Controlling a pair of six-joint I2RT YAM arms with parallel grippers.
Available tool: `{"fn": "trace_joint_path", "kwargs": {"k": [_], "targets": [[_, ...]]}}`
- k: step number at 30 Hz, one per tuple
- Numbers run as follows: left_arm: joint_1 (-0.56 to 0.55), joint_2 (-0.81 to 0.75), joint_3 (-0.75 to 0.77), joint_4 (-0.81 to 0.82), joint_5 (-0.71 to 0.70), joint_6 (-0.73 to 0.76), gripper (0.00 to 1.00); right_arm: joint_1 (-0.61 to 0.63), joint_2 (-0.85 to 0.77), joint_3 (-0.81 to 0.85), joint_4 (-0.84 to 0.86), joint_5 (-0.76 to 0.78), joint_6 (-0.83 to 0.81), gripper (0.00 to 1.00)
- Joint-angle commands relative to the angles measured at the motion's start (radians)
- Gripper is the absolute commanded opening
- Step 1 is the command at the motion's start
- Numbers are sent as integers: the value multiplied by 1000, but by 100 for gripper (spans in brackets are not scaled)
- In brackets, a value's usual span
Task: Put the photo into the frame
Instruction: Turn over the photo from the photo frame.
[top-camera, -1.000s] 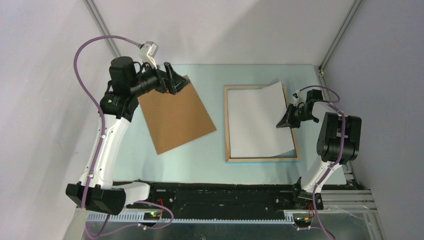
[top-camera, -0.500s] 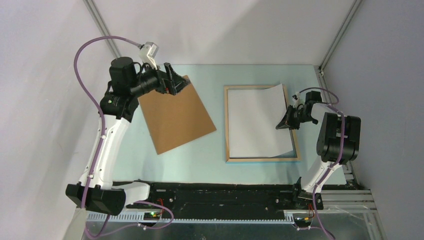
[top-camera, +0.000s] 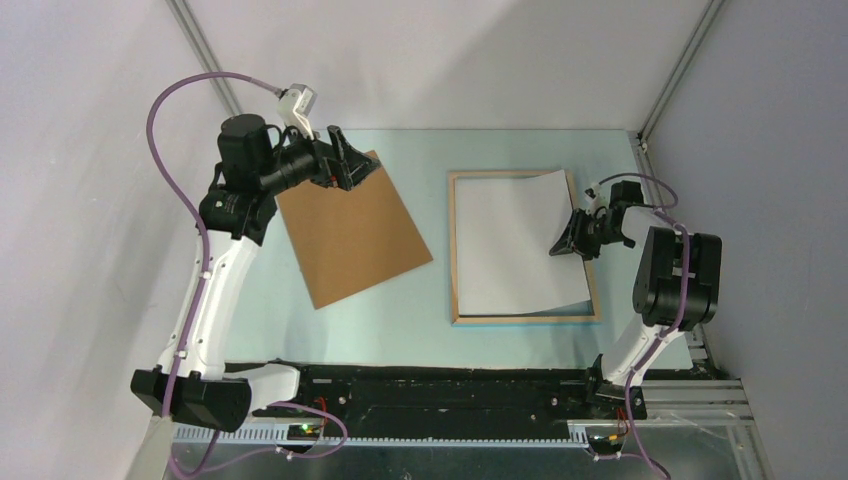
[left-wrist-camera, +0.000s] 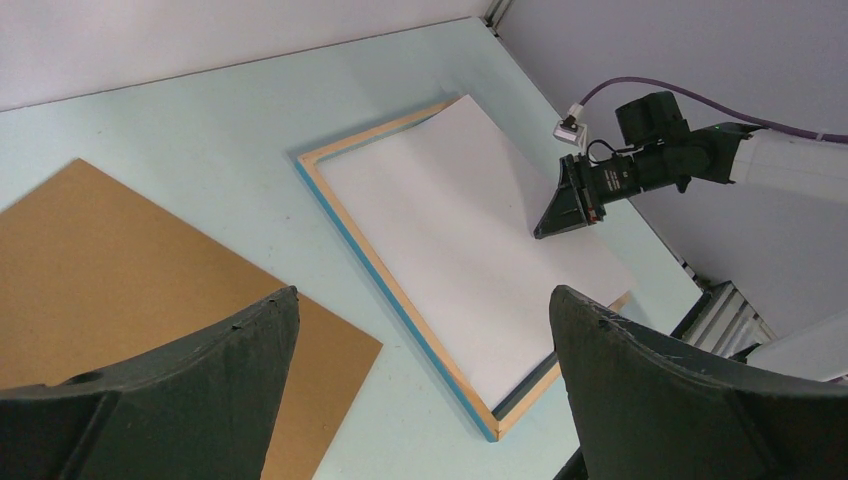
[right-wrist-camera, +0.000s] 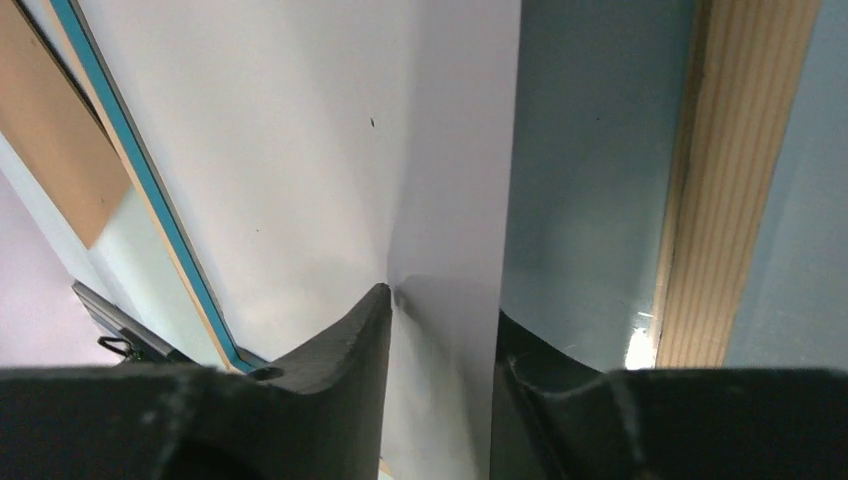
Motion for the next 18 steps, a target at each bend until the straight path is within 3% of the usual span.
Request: {"fn": "trace_joint_path", "kwargs": {"k": [1,5,14,18], "targets": [[-6,-34,-5,16,15,25,100,4,-53,1,22,22,-3,40],[-6,-36,-5,16,11,27,100,6,-62,2,16,42,-10,51],[-6,-53,-20,16,-18,39,100,3,-134,4,-13,153,-50,64],[-7,-62,-56,15,-119,53,100,3,-197,5,-18,202,-72,70]]}}
